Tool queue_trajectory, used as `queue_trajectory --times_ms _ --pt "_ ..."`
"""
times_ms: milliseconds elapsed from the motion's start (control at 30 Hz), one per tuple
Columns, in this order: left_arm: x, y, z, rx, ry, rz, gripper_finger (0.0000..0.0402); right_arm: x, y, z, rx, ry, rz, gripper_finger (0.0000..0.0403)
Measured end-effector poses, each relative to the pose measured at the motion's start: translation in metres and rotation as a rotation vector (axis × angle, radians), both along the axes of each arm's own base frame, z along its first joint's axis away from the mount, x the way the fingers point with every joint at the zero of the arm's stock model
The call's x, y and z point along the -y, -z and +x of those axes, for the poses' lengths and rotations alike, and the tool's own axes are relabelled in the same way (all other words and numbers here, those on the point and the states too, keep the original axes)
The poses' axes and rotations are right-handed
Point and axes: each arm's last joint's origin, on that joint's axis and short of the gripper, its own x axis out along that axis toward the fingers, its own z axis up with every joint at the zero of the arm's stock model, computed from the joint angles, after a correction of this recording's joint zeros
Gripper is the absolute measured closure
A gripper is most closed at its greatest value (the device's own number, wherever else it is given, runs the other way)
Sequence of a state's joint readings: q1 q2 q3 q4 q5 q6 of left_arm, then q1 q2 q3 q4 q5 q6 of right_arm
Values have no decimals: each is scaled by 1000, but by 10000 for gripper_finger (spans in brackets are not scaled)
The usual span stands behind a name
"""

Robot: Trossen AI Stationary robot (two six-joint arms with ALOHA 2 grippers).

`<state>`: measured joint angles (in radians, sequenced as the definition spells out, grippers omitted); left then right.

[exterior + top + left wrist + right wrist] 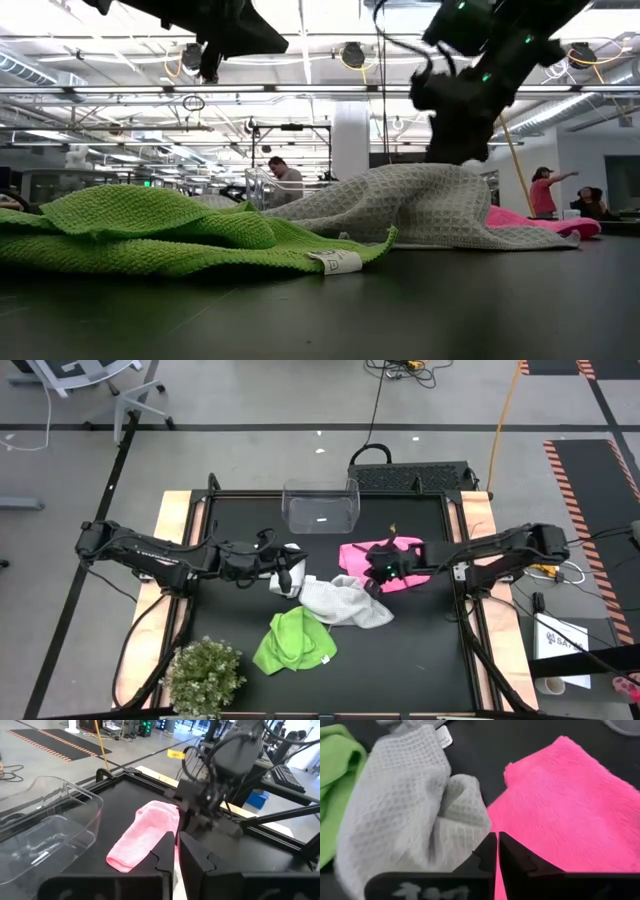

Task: Fold microfiber towels
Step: Adjust the pink microfiber cloth, then adjust the left gray microfiber cloth

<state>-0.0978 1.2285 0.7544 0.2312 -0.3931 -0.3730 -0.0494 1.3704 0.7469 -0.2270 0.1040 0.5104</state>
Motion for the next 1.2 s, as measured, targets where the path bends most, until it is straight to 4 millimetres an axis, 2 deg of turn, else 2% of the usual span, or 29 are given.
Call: queue_trajectory --times_ms 200,300,433,600,700,767,867,967,1067,1200 --pt "0 0 0 -5 1 1 394 10 37 6 -170 9 -6 402" --pt "0 1 0 -5 0 -2 398 18 46 3 -244 11 -18 402" --pt "1 1 0 -4 1 -4 385 35 47 -8 -364 48 -117 402" --pt "0 2 -1 -18 1 -5 377 60 38 -32 -507 111 -212 403" --pt "0 2 -1 -18 0 -7 376 70 23 -41 -453 140 -180 403" --pt "0 2 0 -17 0 -7 376 69 11 -42 -345 122 -106 403" --pt "0 2 0 -18 1 -3 376 58 -10 -36 -124 59 -14 403" --pt "0 3 -1 -31 0 2 376 43 -27 -29 23 15 -18 403" --pt "-2 13 -5 -135 -47 1 376 32 -38 -26 129 19 -18 403" --pt "-7 36 -13 -342 -131 -84 387 23 -47 -26 187 42 -32 403"
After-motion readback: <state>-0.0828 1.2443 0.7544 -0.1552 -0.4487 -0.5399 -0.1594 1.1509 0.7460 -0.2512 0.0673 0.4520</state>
